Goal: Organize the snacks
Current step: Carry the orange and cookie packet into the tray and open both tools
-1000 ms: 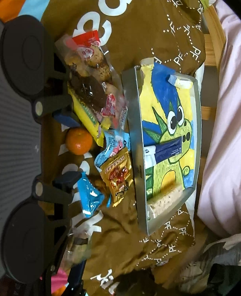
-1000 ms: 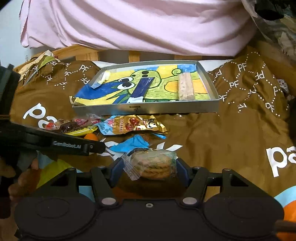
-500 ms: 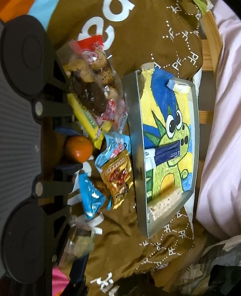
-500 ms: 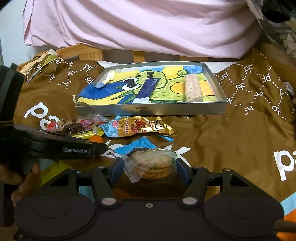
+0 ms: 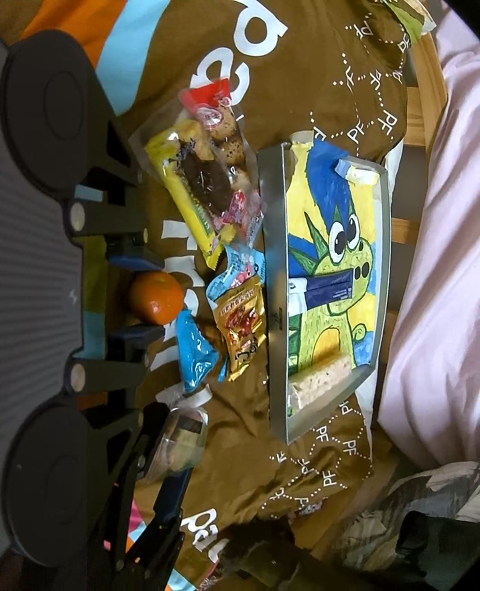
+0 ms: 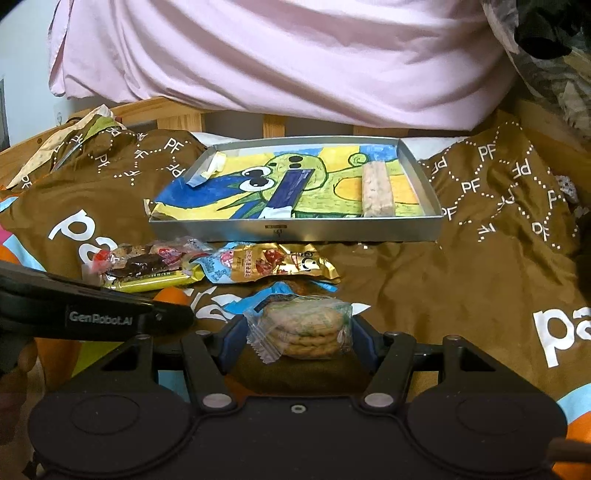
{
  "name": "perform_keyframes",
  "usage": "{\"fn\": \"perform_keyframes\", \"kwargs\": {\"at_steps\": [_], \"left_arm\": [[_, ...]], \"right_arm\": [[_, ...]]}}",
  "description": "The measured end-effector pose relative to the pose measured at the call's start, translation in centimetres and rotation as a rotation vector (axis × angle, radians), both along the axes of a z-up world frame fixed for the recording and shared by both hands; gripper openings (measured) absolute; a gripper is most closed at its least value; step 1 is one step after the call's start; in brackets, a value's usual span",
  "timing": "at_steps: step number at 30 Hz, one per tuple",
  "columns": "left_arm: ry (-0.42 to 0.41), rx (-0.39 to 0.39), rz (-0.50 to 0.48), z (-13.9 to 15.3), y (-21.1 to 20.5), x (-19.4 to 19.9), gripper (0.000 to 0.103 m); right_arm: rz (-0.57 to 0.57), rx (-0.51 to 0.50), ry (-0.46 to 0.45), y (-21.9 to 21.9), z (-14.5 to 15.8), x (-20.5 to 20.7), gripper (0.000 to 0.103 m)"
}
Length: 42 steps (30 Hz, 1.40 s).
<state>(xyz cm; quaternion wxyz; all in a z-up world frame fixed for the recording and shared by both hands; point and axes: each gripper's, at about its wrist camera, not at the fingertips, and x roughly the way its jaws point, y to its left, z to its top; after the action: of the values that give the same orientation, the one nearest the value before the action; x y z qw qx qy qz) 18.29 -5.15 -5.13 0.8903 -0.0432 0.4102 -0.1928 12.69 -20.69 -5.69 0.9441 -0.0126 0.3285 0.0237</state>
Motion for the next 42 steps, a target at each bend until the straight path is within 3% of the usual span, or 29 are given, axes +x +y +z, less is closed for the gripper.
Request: {"fn": "perform_keyframes", "kwargs": {"at_steps": [10, 21, 27, 31, 36, 42], "left_arm": [[-0.088, -0.046, 0.032, 1.7, 0.4, -0.6, 0.034], [-0.215, -0.088, 0.105, 4.0, 1.0, 0.6, 0.034], [-0.280, -0.149, 0.186, 5.8, 1.9, 4.7, 0.034], [-0.328, -0.145, 0.218, 6.0, 2.2, 7.6, 0.034], [-0.351, -0.109, 0.230, 4.5, 2.0, 10.6, 0.034], [-0.294, -0.077, 0.223, 1.4, 1.1, 13.7, 0.034]], "right_arm": [[-0.002, 0.013, -0.055, -0.1, 0.8, -0.2, 0.062], [-0.012, 0.005, -0.184, -0.1, 2.7, 0.2, 0.062], [0.028, -0.029, -0.238, 0.2, 4.2, 3.9, 0.062], [0.058, -0.087, -0.291, 0.3, 4.9, 7.1, 0.062], [0.088, -0.132, -0.320, 0.2, 4.4, 11.3, 0.062], [0.085, -0.154, -0.306, 0.2, 2.4, 15.3, 0.062]]}}
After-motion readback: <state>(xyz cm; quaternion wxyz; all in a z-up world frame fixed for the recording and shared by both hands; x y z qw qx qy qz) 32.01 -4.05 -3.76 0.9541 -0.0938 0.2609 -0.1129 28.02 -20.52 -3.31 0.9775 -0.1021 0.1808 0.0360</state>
